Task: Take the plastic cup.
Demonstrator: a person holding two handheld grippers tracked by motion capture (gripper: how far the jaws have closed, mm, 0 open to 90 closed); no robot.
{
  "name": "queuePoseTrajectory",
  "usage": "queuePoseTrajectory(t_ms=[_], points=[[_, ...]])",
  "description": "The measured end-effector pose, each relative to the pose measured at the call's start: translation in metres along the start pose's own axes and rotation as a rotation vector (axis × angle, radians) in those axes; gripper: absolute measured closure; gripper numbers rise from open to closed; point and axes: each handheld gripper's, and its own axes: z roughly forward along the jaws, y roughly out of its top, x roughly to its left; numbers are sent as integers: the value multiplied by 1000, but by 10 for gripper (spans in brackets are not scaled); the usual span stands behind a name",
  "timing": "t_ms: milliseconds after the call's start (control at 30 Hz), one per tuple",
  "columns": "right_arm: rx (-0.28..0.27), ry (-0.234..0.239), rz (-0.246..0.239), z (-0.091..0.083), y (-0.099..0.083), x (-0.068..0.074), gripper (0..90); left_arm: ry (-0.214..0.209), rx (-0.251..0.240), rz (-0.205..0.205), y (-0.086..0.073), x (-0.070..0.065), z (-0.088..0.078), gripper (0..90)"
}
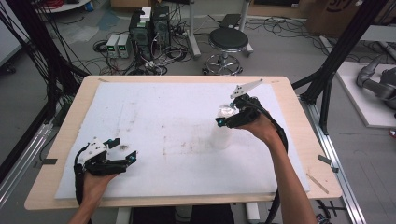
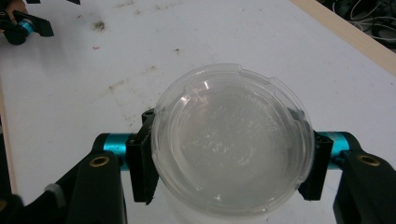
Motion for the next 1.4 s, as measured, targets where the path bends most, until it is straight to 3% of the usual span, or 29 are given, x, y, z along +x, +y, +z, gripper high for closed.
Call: queuePoseTrajectory(t_ms=[333,600,767,967,1100,1200,1400], points=[[-36,-5,6,-9,7,3,386,3,4,1,0,0,1,120],[-94,-44,-14,-38,35,5,408,3,10,-2,0,0,1,120],[-146,-60,-37,-65,59,11,410,1,9,-6,0,0,1,120],[-154,-73,-57,-80,69,15,410,2,7,-11,0,0,1,120],[-159,-75,-61,-84,70,19,411,2,9,-8,0,0,1,120],[-165,-79,-61,-89,65,29,412,-5,15,-22,1,2,2,120],[-309,-16,-64,-93,34,54,412,-27,-3,-47,0,5,0,120]])
